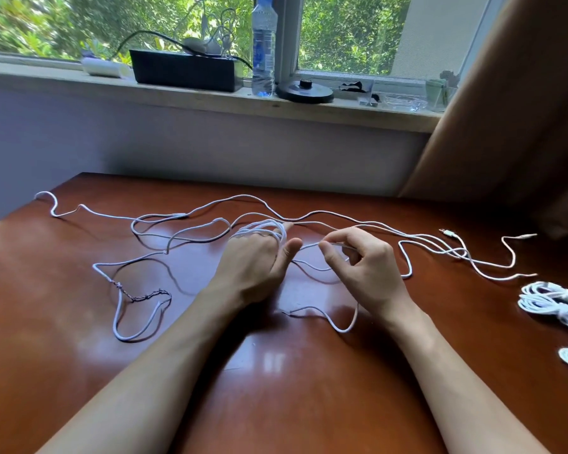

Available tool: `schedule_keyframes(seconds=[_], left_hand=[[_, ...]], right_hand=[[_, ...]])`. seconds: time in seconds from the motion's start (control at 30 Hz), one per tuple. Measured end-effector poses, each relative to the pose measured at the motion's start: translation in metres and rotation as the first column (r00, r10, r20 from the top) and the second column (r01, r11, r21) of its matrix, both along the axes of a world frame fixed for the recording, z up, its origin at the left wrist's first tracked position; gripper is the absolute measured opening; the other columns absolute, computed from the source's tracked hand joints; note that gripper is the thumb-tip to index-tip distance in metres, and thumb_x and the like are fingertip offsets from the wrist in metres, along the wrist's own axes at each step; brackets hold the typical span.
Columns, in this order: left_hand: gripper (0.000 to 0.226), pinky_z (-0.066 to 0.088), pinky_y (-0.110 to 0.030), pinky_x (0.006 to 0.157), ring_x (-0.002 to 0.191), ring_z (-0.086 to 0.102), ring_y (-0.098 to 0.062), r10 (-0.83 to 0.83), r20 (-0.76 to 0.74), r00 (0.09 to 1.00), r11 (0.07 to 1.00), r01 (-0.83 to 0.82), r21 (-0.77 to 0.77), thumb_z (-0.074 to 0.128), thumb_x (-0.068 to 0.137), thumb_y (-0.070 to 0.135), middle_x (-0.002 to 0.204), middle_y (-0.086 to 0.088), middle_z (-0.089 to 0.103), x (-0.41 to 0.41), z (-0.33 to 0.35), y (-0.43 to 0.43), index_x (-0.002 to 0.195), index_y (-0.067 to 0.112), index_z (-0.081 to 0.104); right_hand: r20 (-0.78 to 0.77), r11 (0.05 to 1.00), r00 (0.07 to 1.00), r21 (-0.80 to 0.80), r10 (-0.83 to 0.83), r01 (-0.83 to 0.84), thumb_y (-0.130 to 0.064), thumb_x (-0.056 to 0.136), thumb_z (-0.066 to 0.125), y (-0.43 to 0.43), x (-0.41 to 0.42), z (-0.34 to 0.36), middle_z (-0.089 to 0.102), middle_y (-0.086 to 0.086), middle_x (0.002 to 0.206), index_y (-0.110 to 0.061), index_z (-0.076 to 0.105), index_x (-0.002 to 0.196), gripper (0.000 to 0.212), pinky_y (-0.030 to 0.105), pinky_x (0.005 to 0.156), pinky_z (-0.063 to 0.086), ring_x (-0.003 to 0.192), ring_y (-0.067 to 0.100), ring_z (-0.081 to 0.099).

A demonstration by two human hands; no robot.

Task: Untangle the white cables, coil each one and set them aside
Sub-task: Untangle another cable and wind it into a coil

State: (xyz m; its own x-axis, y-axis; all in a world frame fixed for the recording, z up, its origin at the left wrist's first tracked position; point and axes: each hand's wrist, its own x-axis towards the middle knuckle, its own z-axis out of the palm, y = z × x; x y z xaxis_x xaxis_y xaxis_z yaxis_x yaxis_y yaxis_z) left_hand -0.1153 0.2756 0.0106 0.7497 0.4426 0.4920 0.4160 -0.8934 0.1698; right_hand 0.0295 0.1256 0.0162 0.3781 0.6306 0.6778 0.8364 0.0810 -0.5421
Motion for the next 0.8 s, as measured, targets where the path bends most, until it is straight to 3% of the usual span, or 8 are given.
schedule_keyframes(seconds=[0.13, 0.27, 0.33, 0.43, 0.57, 0.63, 0.7, 0.8], left_hand=[[0.086, 0.043, -0.033, 0.098, 0.129, 0.056, -0.018, -0.028, -0.123, 0.992, 1.000, 0.028, 0.001, 0.013, 0.088, 0.073, 0.137, 0.002, 0.063, 0.002, -0.003, -0.002, 0.136, 0.020, 0.060], [0.064, 0.044, -0.034, 0.094, 0.122, 0.059, -0.021, -0.018, -0.159, 0.987, 1.000, 0.021, 0.019, 0.024, 0.098, 0.058, 0.130, 0.001, 0.067, 0.004, -0.005, 0.000, 0.126, 0.018, 0.064], [0.055, 0.045, -0.035, 0.086, 0.113, 0.062, -0.027, -0.027, -0.129, 0.991, 1.000, 0.028, 0.007, 0.025, 0.102, 0.051, 0.117, -0.004, 0.071, 0.002, -0.001, -0.003, 0.120, 0.020, 0.066], [0.053, 0.040, -0.038, 0.077, 0.101, 0.060, -0.032, -0.044, -0.094, 0.995, 0.998, 0.040, -0.048, 0.023, 0.103, 0.050, 0.098, -0.007, 0.069, 0.002, -0.002, -0.006, 0.099, 0.017, 0.064], [0.052, 0.036, -0.040, 0.072, 0.087, 0.053, -0.029, -0.080, 0.021, 0.997, 0.964, 0.082, -0.253, 0.020, 0.098, 0.056, 0.071, 0.004, 0.043, 0.000, -0.005, 0.001, 0.070, 0.020, 0.044], [0.048, 0.028, -0.038, 0.068, 0.081, 0.050, -0.027, -0.076, 0.060, 0.995, 0.955, 0.089, -0.282, 0.023, 0.098, 0.055, 0.069, 0.006, 0.040, -0.001, -0.005, 0.001, 0.065, 0.022, 0.033], [0.051, 0.028, -0.038, 0.068, 0.082, 0.052, -0.027, -0.055, 0.068, 0.996, 0.954, 0.072, -0.293, 0.020, 0.096, 0.057, 0.070, 0.005, 0.043, -0.002, -0.005, 0.003, 0.066, 0.021, 0.037], [0.053, 0.030, -0.036, 0.069, 0.089, 0.053, -0.024, -0.061, 0.031, 0.998, 0.967, 0.067, -0.245, 0.018, 0.091, 0.061, 0.076, 0.005, 0.043, -0.003, -0.004, 0.005, 0.073, 0.022, 0.048]], right_hand=[[0.068, 0.997, 0.998, 0.080, -0.015, 0.009, -0.021, 0.091, 0.076, 0.001, 0.005, 0.001, 0.067, -0.002, 0.079, -0.017, 0.076, 0.092, 0.005, 0.030, 0.063, 0.046, 0.064, 0.017, 0.056], [0.051, 0.994, 0.999, 0.108, 0.009, -0.015, -0.024, 0.088, 0.079, 0.001, 0.006, 0.001, 0.070, 0.000, 0.085, -0.016, 0.076, 0.093, 0.010, 0.043, 0.066, 0.051, 0.071, 0.025, 0.064], [0.030, 0.993, 1.000, 0.114, 0.007, -0.010, -0.026, 0.087, 0.080, 0.001, 0.006, 0.002, 0.071, -0.003, 0.088, -0.016, 0.075, 0.094, 0.013, 0.042, 0.068, 0.053, 0.073, 0.024, 0.066], [-0.003, 0.998, 1.000, 0.062, -0.019, 0.020, -0.030, 0.090, 0.076, -0.001, 0.009, 0.001, 0.067, -0.016, 0.087, -0.021, 0.074, 0.098, 0.013, 0.029, 0.068, 0.050, 0.072, 0.011, 0.062], [-0.020, 0.993, 0.996, -0.078, -0.086, 0.084, -0.041, 0.091, 0.072, -0.002, 0.020, -0.004, 0.058, -0.006, 0.070, -0.027, 0.073, 0.097, 0.015, 0.034, 0.066, 0.048, 0.066, 0.012, 0.054], [-0.012, 0.990, 0.997, -0.121, -0.071, 0.069, -0.054, 0.089, 0.069, -0.004, 0.023, -0.004, 0.058, -0.003, 0.067, -0.029, 0.073, 0.093, 0.026, 0.036, 0.065, 0.048, 0.063, 0.012, 0.053], [-0.035, 0.987, 0.999, -0.158, -0.039, 0.033, -0.066, 0.087, 0.063, -0.005, 0.021, -0.003, 0.064, -0.003, 0.068, -0.029, 0.073, 0.087, 0.039, 0.035, 0.064, 0.049, 0.063, 0.013, 0.058], [-0.137, 0.989, 0.990, -0.142, 0.031, -0.051, -0.045, 0.094, 0.066, -0.006, 0.012, 0.000, 0.072, -0.011, 0.075, -0.024, 0.074, 0.083, 0.025, 0.025, 0.065, 0.048, 0.067, 0.001, 0.064]])
